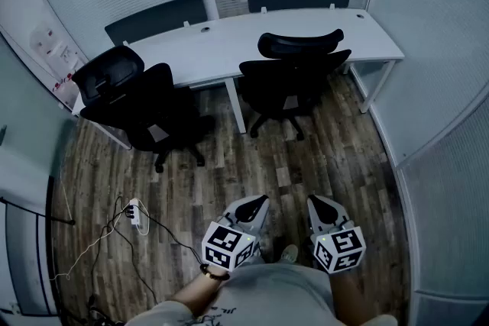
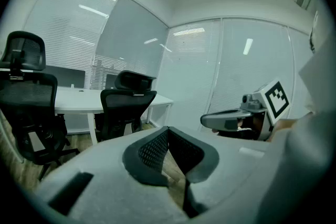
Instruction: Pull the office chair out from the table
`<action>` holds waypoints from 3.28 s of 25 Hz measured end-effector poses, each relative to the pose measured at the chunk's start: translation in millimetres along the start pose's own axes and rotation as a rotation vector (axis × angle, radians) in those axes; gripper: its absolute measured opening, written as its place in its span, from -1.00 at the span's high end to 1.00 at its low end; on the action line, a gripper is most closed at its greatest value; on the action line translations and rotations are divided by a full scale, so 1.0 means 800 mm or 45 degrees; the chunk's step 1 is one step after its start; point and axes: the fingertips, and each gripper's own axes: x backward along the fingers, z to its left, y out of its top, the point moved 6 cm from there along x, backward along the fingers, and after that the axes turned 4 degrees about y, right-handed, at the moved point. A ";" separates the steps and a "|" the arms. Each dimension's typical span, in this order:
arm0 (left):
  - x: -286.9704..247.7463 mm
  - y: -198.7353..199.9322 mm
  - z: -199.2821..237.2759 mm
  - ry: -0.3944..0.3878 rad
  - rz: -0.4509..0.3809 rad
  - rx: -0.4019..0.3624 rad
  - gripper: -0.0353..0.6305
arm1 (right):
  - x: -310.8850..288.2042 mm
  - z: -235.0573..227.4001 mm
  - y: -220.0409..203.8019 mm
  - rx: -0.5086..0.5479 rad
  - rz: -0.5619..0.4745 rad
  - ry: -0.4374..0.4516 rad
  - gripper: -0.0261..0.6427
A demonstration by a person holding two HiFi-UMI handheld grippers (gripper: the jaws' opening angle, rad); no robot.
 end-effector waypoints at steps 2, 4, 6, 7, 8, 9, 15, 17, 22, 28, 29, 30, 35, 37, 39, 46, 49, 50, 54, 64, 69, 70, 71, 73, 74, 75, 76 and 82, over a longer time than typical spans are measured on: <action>0.001 0.000 0.000 0.000 -0.002 -0.003 0.86 | 0.000 0.000 0.000 0.000 -0.001 0.000 0.91; 0.002 0.000 0.000 0.000 -0.003 -0.004 0.86 | 0.000 0.001 -0.001 0.000 0.000 -0.001 0.91; 0.003 -0.002 0.000 -0.001 -0.001 -0.004 0.86 | 0.001 0.002 -0.002 -0.002 0.004 -0.001 0.91; 0.004 -0.002 0.000 -0.002 -0.001 -0.004 0.86 | 0.001 0.003 -0.003 -0.002 0.004 -0.001 0.91; 0.005 -0.003 0.000 -0.003 0.000 -0.005 0.86 | 0.001 0.004 -0.003 -0.002 0.005 -0.001 0.91; 0.006 -0.003 0.001 -0.005 0.000 -0.005 0.86 | 0.000 0.006 -0.003 0.000 0.006 -0.002 0.91; 0.015 -0.003 0.009 -0.016 0.004 -0.006 0.86 | -0.005 0.015 -0.002 -0.010 0.004 -0.016 0.91; 0.019 -0.003 0.013 -0.021 -0.001 -0.009 0.86 | -0.006 0.019 0.000 -0.036 -0.025 -0.025 0.91; 0.035 -0.002 0.033 -0.029 -0.021 -0.013 0.86 | -0.018 0.036 0.005 -0.028 -0.050 -0.058 0.91; 0.049 -0.006 0.057 -0.070 -0.029 -0.015 0.86 | -0.030 0.057 0.001 -0.031 -0.037 -0.096 0.91; 0.050 -0.006 0.060 -0.079 -0.029 -0.020 0.86 | -0.032 0.060 0.000 -0.034 -0.033 -0.104 0.91; 0.050 -0.007 0.062 -0.086 -0.029 -0.025 0.86 | -0.034 0.062 -0.002 -0.035 -0.027 -0.109 0.91; 0.042 -0.008 0.073 -0.108 -0.027 -0.024 0.86 | -0.048 0.061 -0.007 -0.046 -0.008 -0.112 0.91; 0.032 -0.006 0.078 -0.110 -0.024 -0.026 0.86 | -0.056 0.052 -0.006 -0.052 -0.010 -0.114 0.91; 0.019 -0.003 0.084 -0.105 -0.023 -0.031 0.86 | -0.068 0.039 -0.004 -0.057 -0.011 -0.110 0.91; -0.048 0.023 0.118 -0.059 -0.025 -0.016 0.86 | -0.120 -0.024 0.025 -0.042 -0.018 -0.093 0.91; -0.089 0.046 0.129 -0.059 -0.034 -0.030 0.86 | -0.146 -0.061 0.048 -0.032 -0.031 -0.087 0.91; -0.103 0.053 0.132 -0.060 -0.037 -0.034 0.86 | -0.154 -0.073 0.056 -0.028 -0.036 -0.084 0.91; -0.156 0.078 0.143 -0.062 -0.040 -0.043 0.86 | -0.185 -0.120 0.081 -0.014 -0.051 -0.072 0.91; -0.252 0.114 0.149 -0.035 -0.036 -0.042 0.86 | -0.228 -0.209 0.119 0.010 -0.053 -0.047 0.91; -0.281 0.122 0.153 -0.010 -0.046 -0.014 0.86 | -0.239 -0.241 0.128 0.017 -0.064 -0.028 0.91; -0.285 0.124 0.153 -0.003 -0.048 -0.013 0.86 | -0.240 -0.247 0.130 0.015 -0.068 -0.026 0.91; -0.288 0.126 0.155 0.005 -0.049 -0.015 0.86 | -0.242 -0.251 0.132 0.011 -0.070 -0.025 0.91; -0.292 0.128 0.159 0.023 -0.046 -0.022 0.86 | -0.246 -0.257 0.134 0.006 -0.070 -0.020 0.91; -0.294 0.129 0.161 0.030 -0.043 -0.026 0.86 | -0.249 -0.259 0.135 0.006 -0.068 -0.018 0.91; -0.297 0.130 0.163 0.034 -0.039 -0.030 0.86 | -0.251 -0.262 0.136 0.007 -0.066 -0.015 0.91; -0.299 0.131 0.165 0.036 -0.034 -0.034 0.86 | -0.253 -0.264 0.137 0.006 -0.064 -0.013 0.91; -0.307 0.146 0.196 0.025 0.008 -0.101 0.86 | -0.275 -0.275 0.147 -0.025 -0.077 -0.040 0.91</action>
